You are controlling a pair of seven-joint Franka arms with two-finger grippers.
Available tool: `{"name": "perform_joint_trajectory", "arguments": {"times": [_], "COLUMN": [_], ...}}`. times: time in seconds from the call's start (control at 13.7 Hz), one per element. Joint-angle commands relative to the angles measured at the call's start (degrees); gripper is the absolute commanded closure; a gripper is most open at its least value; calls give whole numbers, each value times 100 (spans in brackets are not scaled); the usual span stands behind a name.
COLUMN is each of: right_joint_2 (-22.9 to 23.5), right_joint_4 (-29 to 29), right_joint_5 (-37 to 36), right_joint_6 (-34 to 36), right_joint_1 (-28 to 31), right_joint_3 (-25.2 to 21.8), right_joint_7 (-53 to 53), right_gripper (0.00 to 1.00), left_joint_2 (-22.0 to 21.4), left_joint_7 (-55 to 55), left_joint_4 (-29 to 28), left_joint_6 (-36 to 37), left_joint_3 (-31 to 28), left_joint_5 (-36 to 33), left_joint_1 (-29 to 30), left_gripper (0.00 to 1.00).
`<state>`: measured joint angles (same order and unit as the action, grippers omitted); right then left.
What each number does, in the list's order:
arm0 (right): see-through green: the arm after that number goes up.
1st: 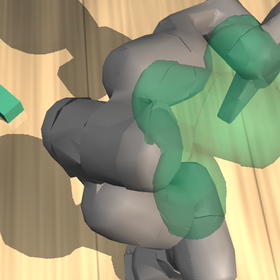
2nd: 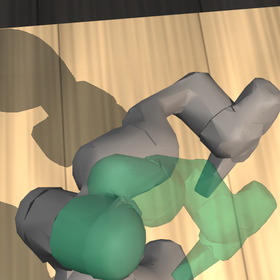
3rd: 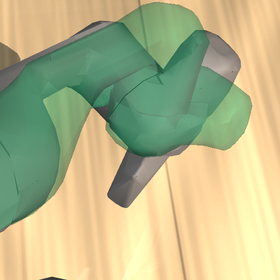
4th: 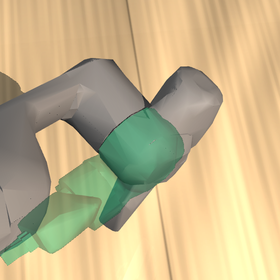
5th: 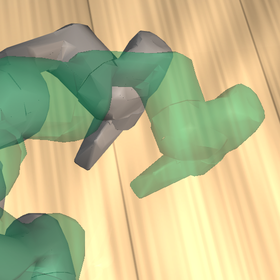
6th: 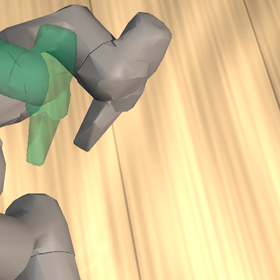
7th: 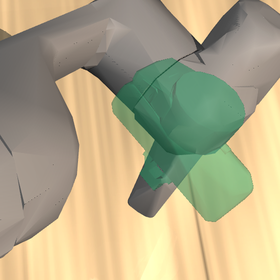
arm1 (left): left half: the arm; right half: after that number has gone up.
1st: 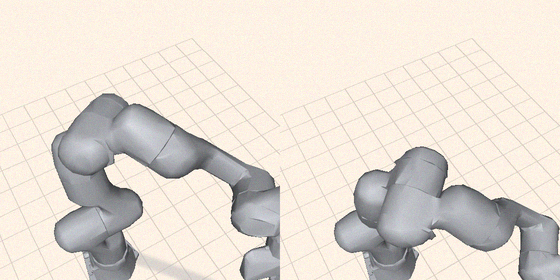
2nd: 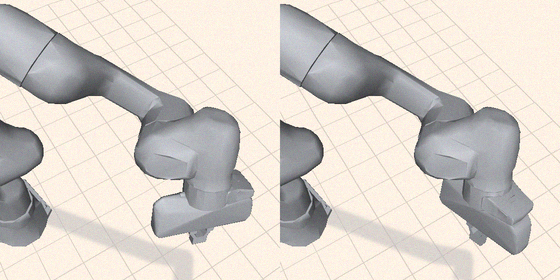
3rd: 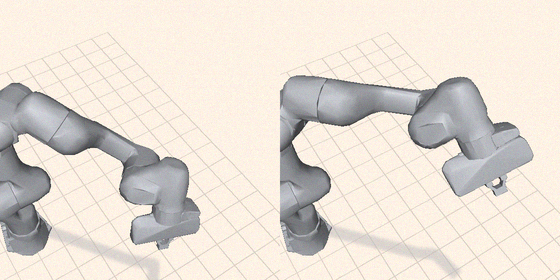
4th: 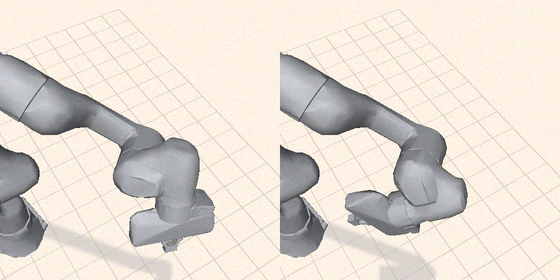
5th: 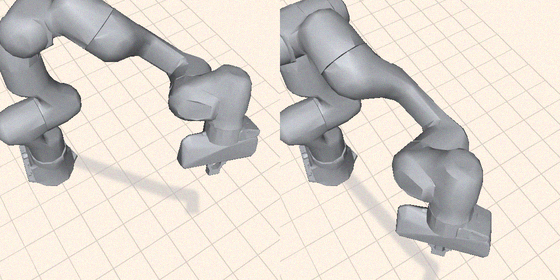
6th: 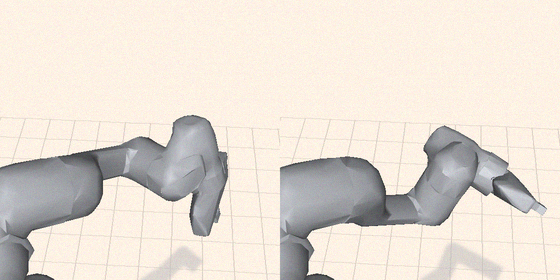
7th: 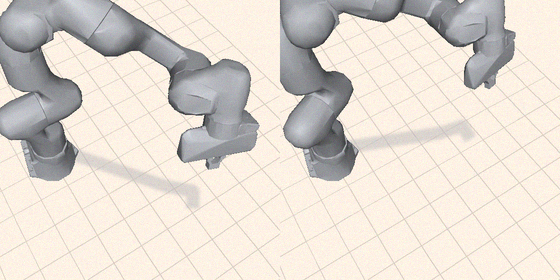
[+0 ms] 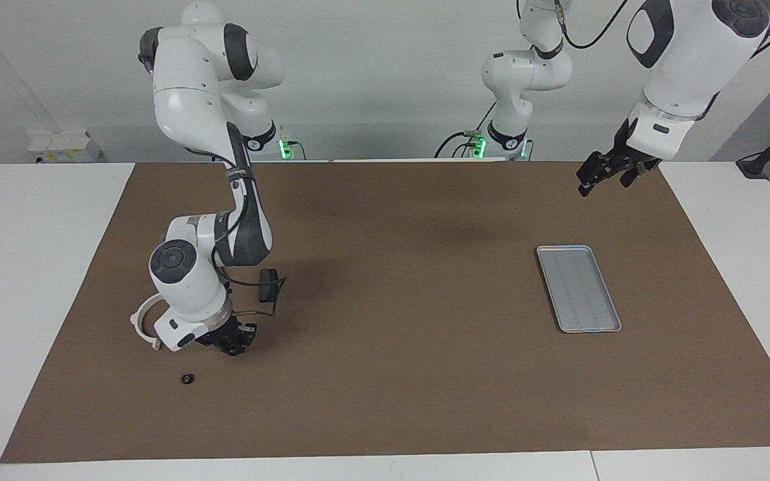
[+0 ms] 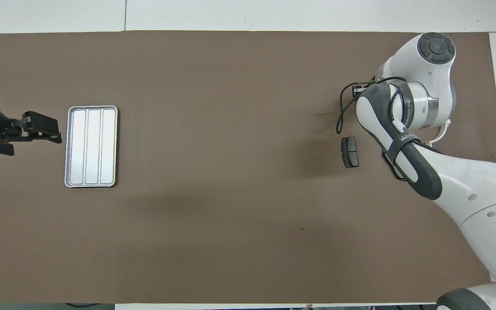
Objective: Pick bearing gear from pile to tray
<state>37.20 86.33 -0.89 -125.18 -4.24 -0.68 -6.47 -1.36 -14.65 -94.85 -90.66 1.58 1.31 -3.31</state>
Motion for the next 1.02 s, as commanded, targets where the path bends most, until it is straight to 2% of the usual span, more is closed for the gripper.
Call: {"name": "perform_joint_trajectory", "arguments": {"times": [0.0,0.44,0.66,0.95], "right_joint_2": [-64,-538,-749,-741], "right_joint_4": [-98,-1196,-1355,-1496], "right_joint_5": [-33,54,54,37], "right_joint_6": [343,2452,2875,2885], "right_joint_1": [20,-155,-393,-884], "right_joint_3": [-2,24,252,806], "right_joint_7": [-21,-126,-1186,-3338], "right_gripper": [100,100,100,100], "left_joint_2": [-137,-137,-137,-137], "left_joint_7": [6,6,6,6], "left_joint_4": [-131,-131,-131,-131], "left_joint_6": [4,4,5,4], "left_joint_3": [-35,-35,-35,-35], "left_joint_5": [80,80,80,80], "left_joint_1": [-29,-29,-29,-29], "left_gripper": [0,0,0,0]}}
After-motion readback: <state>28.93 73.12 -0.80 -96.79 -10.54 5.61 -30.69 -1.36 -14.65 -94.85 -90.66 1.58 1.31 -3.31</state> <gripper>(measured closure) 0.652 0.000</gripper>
